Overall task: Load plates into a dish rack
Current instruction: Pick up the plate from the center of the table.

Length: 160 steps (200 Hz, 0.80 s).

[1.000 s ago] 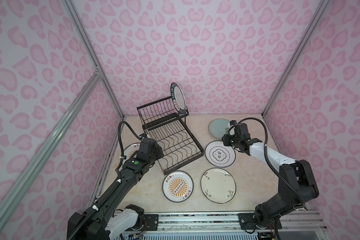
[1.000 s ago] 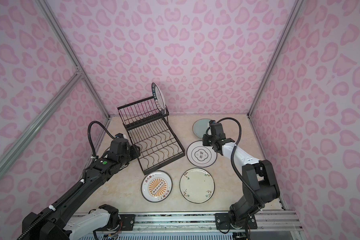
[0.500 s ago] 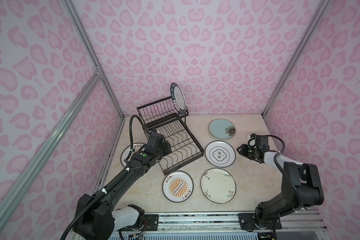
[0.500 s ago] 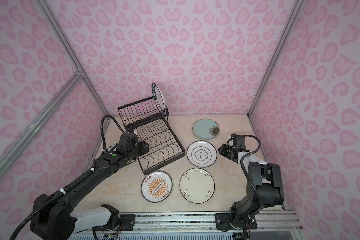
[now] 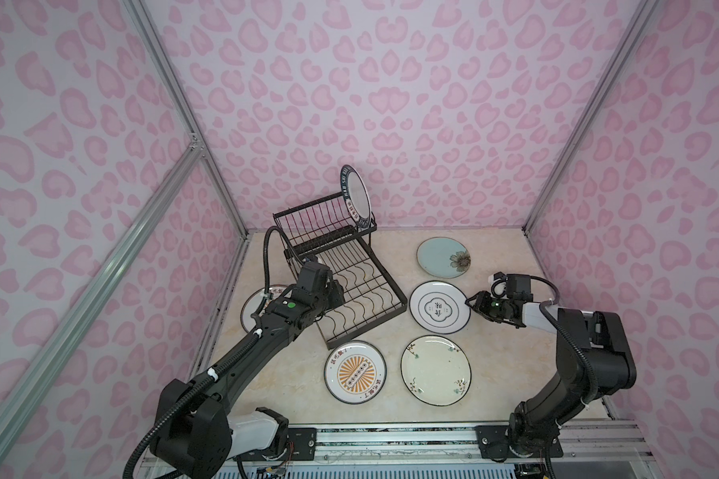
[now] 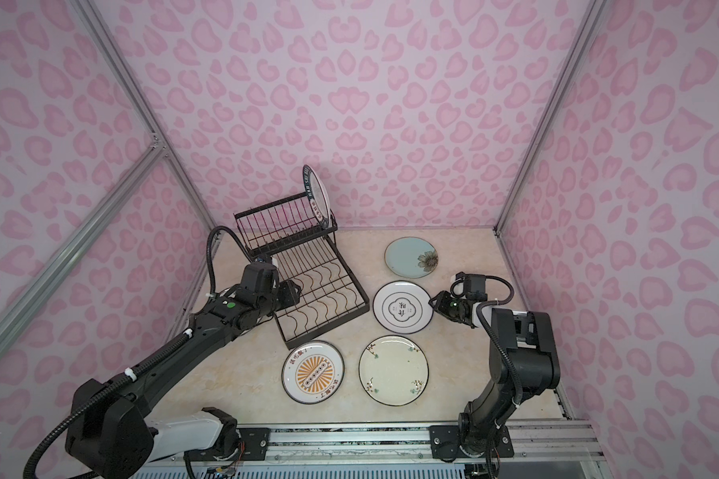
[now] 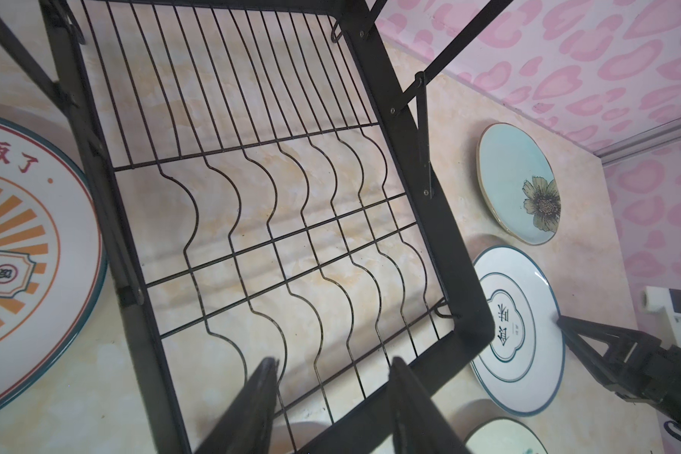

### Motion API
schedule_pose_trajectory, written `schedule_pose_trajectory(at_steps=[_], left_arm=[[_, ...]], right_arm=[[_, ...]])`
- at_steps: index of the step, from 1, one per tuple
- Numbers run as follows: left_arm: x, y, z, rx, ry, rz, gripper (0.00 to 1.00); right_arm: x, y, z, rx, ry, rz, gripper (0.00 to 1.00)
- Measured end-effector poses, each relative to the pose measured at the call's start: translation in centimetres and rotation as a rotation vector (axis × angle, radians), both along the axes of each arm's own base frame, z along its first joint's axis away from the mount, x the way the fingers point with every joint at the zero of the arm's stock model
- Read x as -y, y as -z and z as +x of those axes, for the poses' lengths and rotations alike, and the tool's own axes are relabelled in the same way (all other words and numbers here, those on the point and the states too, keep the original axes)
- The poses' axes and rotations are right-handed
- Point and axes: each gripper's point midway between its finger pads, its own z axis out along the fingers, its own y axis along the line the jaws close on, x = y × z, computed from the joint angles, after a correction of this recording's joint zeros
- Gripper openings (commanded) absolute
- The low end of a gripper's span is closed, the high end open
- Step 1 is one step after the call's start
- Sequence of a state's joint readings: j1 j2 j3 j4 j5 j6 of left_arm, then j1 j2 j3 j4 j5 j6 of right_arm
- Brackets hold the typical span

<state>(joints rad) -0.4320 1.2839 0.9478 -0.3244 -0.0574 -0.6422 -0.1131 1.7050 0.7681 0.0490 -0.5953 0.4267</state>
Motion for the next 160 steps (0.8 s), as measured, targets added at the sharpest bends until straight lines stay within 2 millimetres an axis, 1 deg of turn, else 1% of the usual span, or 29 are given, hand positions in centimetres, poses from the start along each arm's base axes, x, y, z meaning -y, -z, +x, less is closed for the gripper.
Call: schedule_pose_trajectory(at_steps=[49,88,125,160], left_arm=[[0.2,0.7,0.1,-0.022,0.006,0.005,0.49],[0.7,0.8,0.4,-0.033,0.018,-0.002,0.48],[0.8,1.1,0.6,-0.041,0.021,-0.001,0.48],[1.0,2.0,0.9,-0.062,0.021,0.008,0.48]], right_arm=[[-0.8,0.2,-0.2,0.005,-0.014,0.035,0.37],[-1.4,0.2,-0.6,-0.012,-0.026,0.055,0.36],[-1.8,0.2,-1.4,-0.023,-0.035,0.068,0.36],[-2.3,0.2,-2.1,-0.034,-0.044,0.087,0.36]])
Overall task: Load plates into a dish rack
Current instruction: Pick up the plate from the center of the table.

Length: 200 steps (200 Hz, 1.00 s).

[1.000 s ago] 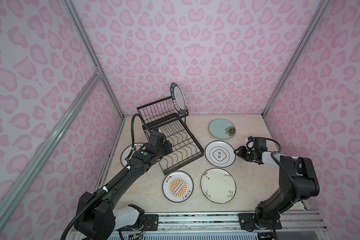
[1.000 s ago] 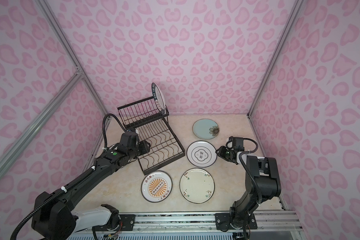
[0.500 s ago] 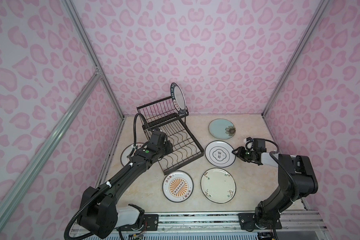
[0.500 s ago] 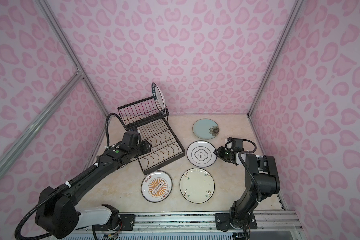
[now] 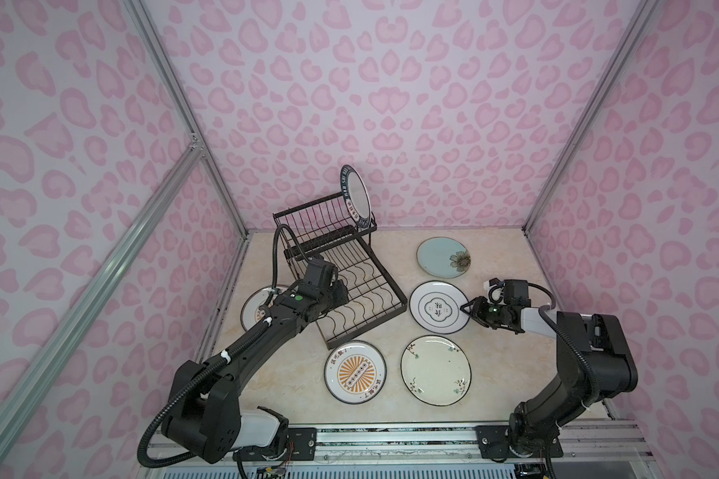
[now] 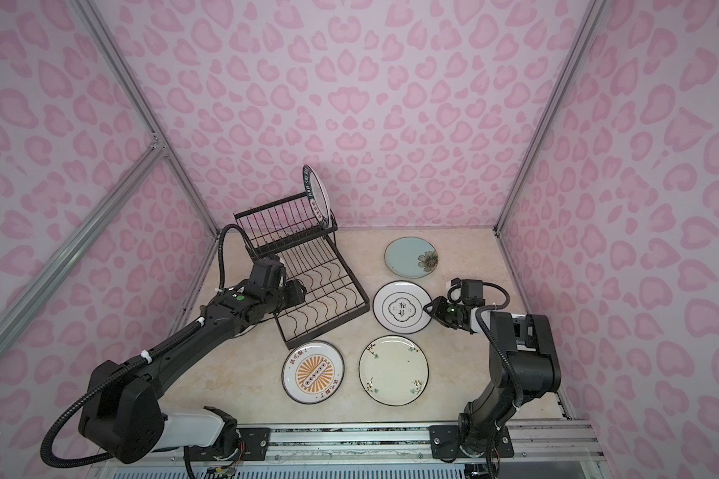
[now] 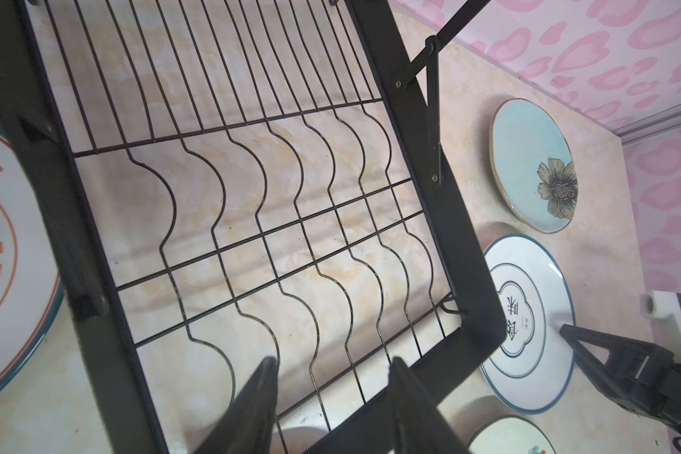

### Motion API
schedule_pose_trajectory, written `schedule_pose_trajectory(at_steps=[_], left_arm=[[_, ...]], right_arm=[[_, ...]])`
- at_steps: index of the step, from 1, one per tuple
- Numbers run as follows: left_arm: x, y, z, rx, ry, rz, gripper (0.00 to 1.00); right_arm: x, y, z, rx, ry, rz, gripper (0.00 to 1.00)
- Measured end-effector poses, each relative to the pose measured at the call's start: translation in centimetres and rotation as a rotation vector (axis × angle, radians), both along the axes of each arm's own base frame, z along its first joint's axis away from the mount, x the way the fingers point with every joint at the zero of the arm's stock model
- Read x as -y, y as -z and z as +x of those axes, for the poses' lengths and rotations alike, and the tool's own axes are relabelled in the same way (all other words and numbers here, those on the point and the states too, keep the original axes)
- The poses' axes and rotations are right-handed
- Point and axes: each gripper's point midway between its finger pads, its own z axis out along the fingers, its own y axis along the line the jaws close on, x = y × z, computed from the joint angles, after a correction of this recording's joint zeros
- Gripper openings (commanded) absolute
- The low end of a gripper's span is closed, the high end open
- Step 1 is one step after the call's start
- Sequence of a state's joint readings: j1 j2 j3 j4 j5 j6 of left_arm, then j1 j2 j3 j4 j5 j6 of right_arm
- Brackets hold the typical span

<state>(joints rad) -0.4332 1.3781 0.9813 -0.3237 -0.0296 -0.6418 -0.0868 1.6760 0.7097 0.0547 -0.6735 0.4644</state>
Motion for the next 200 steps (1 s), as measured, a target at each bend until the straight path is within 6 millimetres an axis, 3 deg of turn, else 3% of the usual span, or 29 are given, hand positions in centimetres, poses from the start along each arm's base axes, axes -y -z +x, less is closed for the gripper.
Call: schedule_pose_trajectory(at_steps=[126,200], left_arm=[[0.16,0.59,-0.25,-0.011,0.006,0.004,0.48],[0.0,0.64,-0.36,-0.01,0.003,0.008,0.48]], right_arm=[[-0.91,0.36,0.5,0.013,-0.019,0.047,0.31],[-0.47,0.7,0.55,0.006,-0.006,0.04,0.11]])
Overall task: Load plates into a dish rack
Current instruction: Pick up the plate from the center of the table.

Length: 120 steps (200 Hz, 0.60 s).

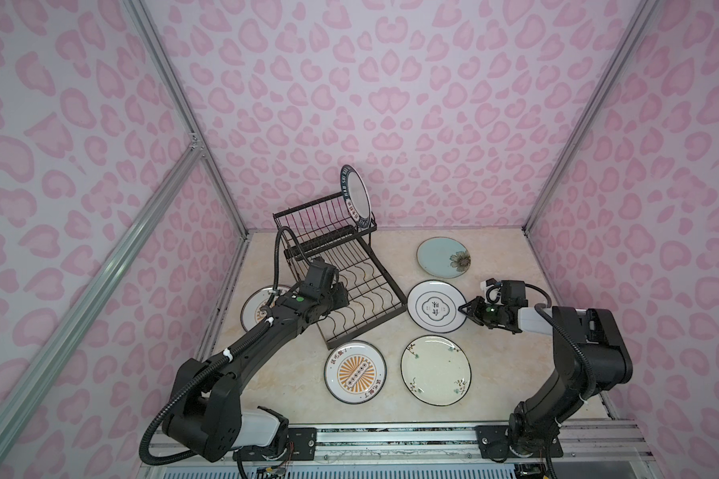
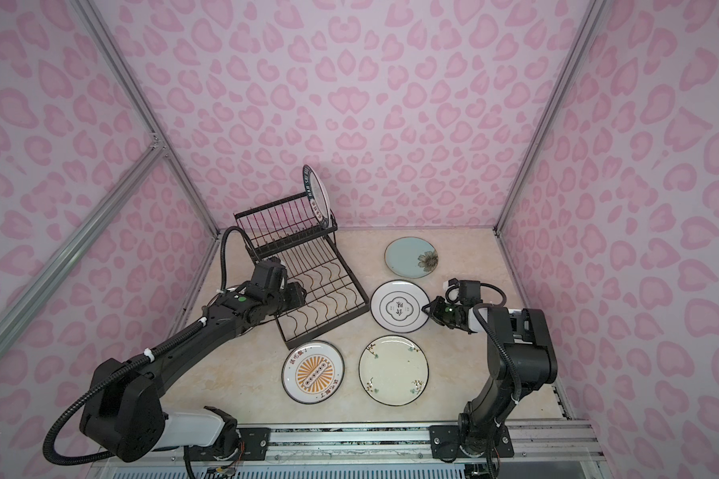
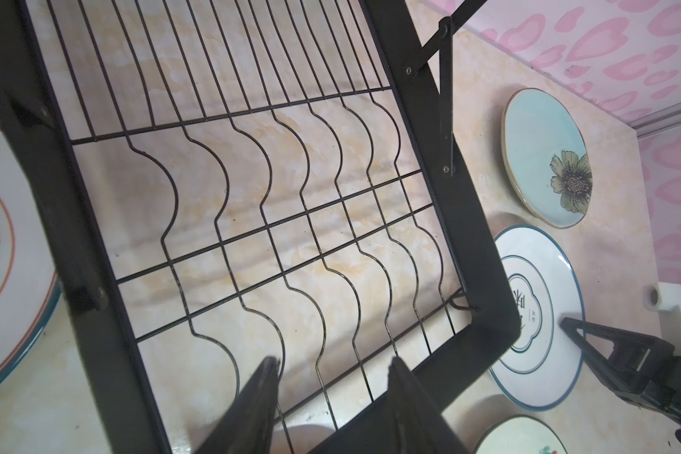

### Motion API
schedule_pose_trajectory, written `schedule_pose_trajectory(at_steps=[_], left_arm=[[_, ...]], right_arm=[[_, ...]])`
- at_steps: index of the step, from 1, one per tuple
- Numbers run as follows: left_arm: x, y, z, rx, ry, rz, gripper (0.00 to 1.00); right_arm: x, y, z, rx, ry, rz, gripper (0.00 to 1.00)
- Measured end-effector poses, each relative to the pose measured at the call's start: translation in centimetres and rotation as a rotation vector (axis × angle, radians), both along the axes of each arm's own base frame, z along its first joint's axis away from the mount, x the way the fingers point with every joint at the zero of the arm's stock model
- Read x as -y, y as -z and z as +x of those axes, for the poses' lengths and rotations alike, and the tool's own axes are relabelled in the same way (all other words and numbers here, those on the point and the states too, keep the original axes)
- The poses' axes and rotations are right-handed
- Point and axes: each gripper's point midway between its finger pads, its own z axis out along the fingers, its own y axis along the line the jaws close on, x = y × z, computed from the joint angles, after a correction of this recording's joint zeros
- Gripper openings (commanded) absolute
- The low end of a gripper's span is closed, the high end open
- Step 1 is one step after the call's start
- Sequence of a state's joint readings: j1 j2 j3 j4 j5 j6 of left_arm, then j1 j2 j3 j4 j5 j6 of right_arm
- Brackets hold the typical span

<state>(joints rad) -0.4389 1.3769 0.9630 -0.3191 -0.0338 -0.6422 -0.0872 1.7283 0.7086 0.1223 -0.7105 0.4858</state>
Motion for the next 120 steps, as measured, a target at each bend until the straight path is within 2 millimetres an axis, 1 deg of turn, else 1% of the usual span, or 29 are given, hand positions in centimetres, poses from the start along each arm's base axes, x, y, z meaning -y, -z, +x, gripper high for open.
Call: schedule_pose_trajectory(at_steps=[12,29,50,93,120], left_arm=[[0.0,0.0,0.0,0.0,0.0,0.0,0.49],[0.1,0.0,0.0,0.0,0.003,-0.001,0.49],[0.5,-0.3,0.0,0.004,0.016,-0.009,0.49],[2.0,-0.8,0.7,0.003,0.051,-0.024,0.5],[3.2,-0.8,1.0,-0.008,0.081,-0.041,0.5]], right_arm=[[0.2,0.1,0.0,-0.007,0.01,0.006,0.06],[0.0,-0.4,0.0,0.001,0.002,0.037,0.0],[0.1,-0.5,0.1,0.006,0.005,0.046,0.0],[0.9,-0.6,-0.2,0.002,0.027,0.08,0.0],[2.2,-0.9,-0.3,0.013,0.073,0.086,0.0]])
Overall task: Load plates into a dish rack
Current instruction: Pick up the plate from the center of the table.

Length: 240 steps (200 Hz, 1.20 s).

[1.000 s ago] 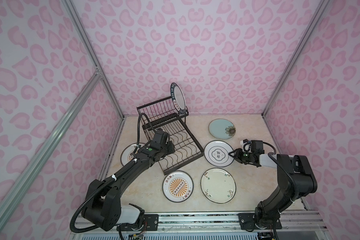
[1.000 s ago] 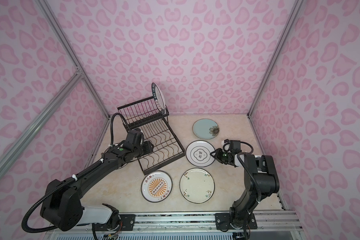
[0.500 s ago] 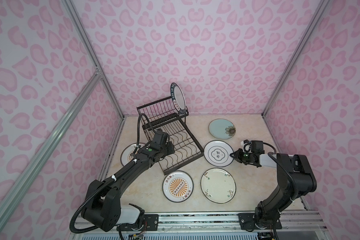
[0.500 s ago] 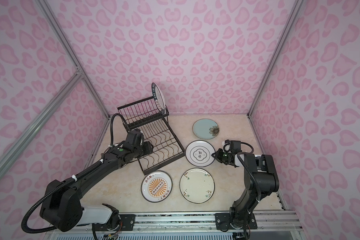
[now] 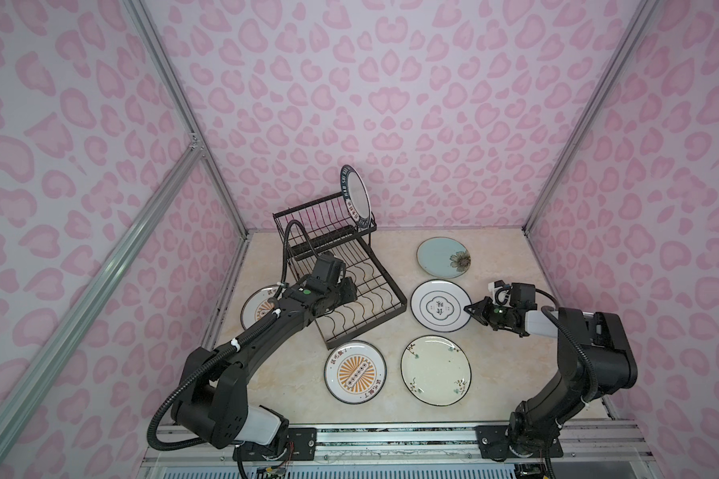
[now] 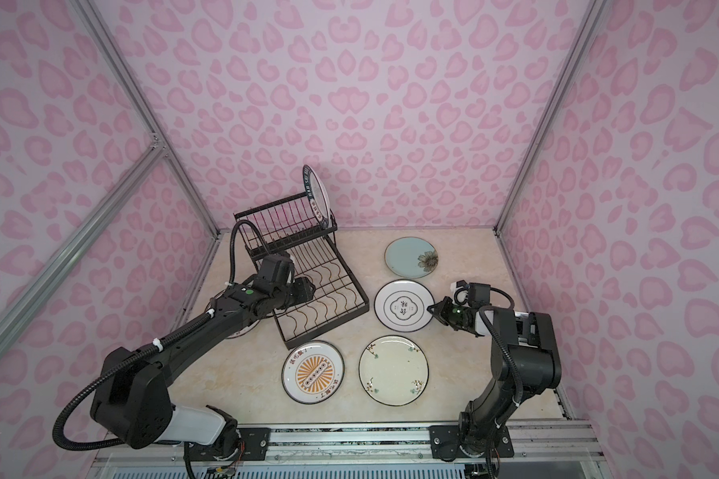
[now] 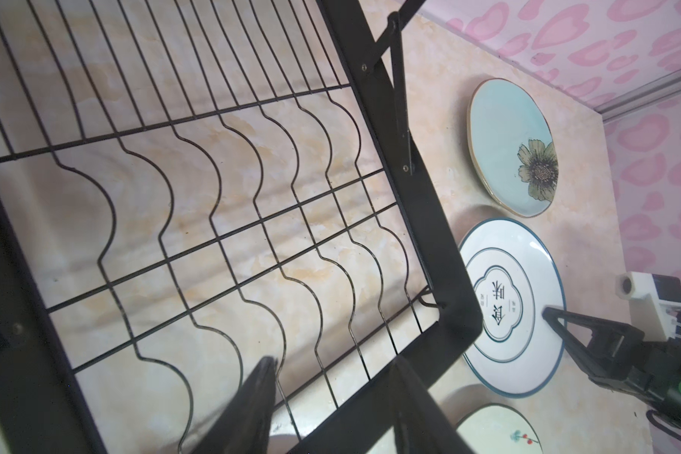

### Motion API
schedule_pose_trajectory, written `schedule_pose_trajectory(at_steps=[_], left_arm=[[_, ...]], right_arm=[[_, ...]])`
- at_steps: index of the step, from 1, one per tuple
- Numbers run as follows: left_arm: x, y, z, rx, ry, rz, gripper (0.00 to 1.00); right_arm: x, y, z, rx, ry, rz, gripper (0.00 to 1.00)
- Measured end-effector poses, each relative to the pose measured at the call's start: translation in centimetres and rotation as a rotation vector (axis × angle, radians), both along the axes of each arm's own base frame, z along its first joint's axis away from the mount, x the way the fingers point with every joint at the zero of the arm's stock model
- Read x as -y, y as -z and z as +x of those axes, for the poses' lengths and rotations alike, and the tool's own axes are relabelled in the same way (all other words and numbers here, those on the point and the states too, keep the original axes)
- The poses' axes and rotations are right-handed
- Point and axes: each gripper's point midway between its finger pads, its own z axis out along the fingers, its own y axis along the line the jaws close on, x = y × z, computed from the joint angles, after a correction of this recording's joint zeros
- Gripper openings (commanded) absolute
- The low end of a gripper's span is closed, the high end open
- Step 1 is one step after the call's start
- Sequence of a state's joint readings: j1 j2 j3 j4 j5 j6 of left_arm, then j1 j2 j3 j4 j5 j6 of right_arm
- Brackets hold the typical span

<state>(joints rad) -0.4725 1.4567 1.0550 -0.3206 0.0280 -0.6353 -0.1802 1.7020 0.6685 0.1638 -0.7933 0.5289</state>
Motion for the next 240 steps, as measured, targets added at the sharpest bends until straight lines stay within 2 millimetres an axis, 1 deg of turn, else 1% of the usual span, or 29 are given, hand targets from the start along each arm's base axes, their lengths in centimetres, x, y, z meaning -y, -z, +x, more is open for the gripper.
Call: schedule_pose_trajectory(at_steps=[25,50,113,146,160,181,209,229,240], left_arm=[[0.8,0.0,0.3,-0.006,0.009,-0.01,0.51],[1.3,-0.1,0.6,-0.012,0.013,-0.022,0.51],[2.3,-0.2,0.5,-0.023,0.029,-0.052,0.51],[2.9,-0.6,0.6,-0.015,0.041,-0.08,0.51],[3.2,-0.9,0.7,-0.004,0.05,-0.096,0.51],[3.7,-1.2,0.8,0.006,0.061,-0.121,0.51],[4.3,-1.3,0.8,0.017,0.083,-0.152,0.5],[4.4,-1.2,0.5,0.018,0.083,-0.175,0.5],[4.4,-1.4,0.4,0.027,0.088,-0.185,0.5]], right_arm=[[1.2,-0.7,0.0,0.018,0.04,-0.007,0.0],[1.5,-1.7,0.2,0.045,0.051,-0.023,0.0],[1.9,-6.6,1.3,0.153,0.059,-0.047,0.0],[1.6,-8.7,1.4,0.196,0.048,-0.047,0.0],[0.9,-9.6,1.4,0.214,0.029,-0.046,0.0],[-1.0,-10.8,1.6,0.243,-0.025,-0.04,0.0],[-4.4,-11.9,1.8,0.263,-0.104,-0.016,0.0],[-6.9,-12.3,2.0,0.267,-0.153,0.008,0.0],[-8.3,-12.5,2.1,0.269,-0.185,0.018,0.0]])
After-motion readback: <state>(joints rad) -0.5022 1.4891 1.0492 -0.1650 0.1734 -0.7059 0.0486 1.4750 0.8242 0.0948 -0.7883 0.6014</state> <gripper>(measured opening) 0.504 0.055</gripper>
